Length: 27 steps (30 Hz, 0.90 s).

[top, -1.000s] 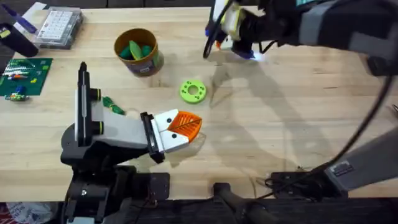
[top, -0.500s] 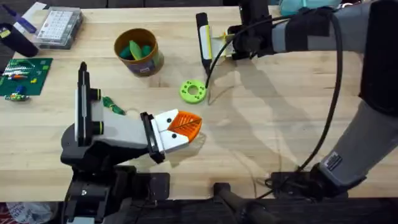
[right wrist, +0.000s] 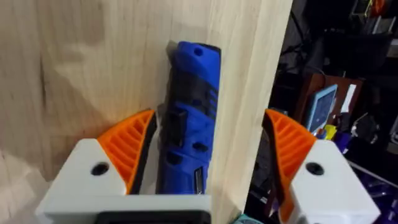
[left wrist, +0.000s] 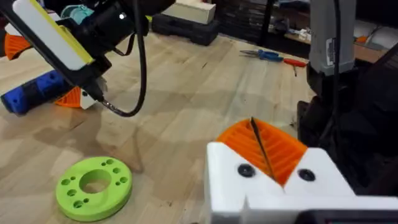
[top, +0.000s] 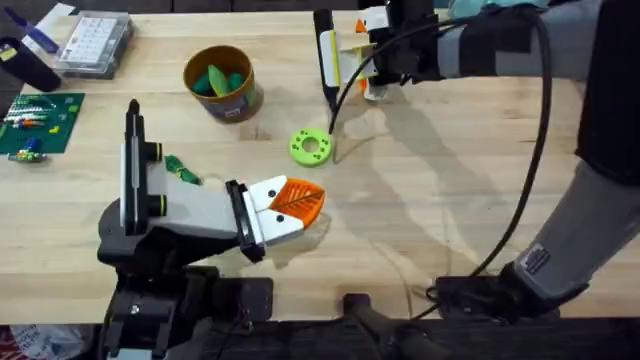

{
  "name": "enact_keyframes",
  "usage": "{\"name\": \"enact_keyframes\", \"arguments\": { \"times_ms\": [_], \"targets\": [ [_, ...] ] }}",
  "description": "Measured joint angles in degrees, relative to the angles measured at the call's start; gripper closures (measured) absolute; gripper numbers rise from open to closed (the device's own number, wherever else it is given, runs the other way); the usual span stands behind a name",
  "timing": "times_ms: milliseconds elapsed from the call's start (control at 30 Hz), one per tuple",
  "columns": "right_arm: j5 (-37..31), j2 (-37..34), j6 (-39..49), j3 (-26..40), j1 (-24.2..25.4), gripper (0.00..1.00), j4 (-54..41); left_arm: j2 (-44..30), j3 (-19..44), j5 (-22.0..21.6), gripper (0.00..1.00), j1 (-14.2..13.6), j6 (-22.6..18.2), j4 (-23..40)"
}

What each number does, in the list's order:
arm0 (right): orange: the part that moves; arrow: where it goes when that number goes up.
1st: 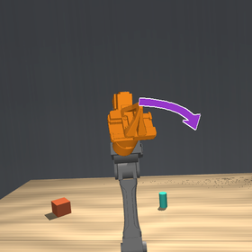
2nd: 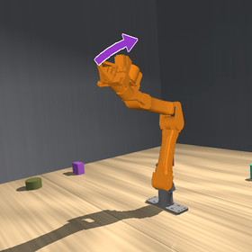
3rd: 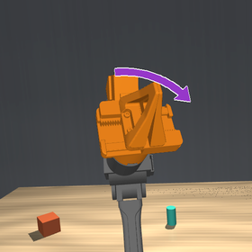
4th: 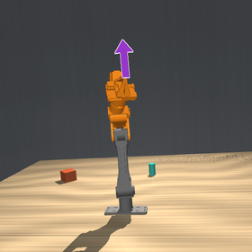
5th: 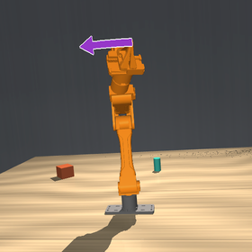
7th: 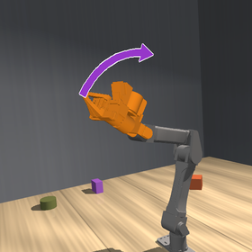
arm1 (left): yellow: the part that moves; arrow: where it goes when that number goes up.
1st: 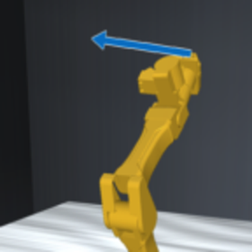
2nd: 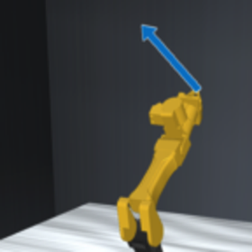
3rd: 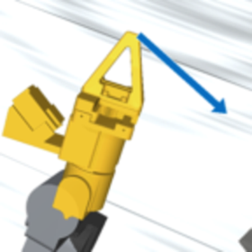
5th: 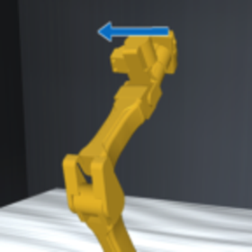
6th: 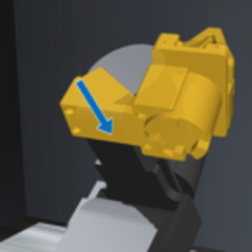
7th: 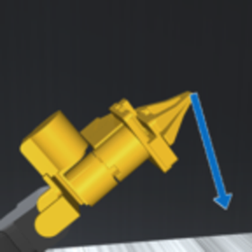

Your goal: Pick up the gripper from the table and insert it into the empty holder that is missing its gripper. Then pick up a screw, insert it into the mounting hole, and use the screwdriver to tighten it. Finally, clean up the table by picking up the vegetable and placing it into the bucket.

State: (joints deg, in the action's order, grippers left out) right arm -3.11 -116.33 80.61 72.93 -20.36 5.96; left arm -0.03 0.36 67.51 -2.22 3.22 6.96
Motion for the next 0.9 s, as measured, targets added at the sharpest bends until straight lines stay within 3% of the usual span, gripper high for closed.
{"name": "enact_keyframes", "arguments": {
  "times_ms": [500,900],
  "targets": [
    [-13.6,-0.3,-5.9,0.0,-4.7,0.007,-0.1,0.0,0.0,0.0,0.987,0.0,0.0,0.0],
    [-16.3,-0.3,-9.7,0.8,-5.8,0.007,-4.2,0.0,0.0,0.0,0.987,0.0,0.0,0.0]
  ]
}}
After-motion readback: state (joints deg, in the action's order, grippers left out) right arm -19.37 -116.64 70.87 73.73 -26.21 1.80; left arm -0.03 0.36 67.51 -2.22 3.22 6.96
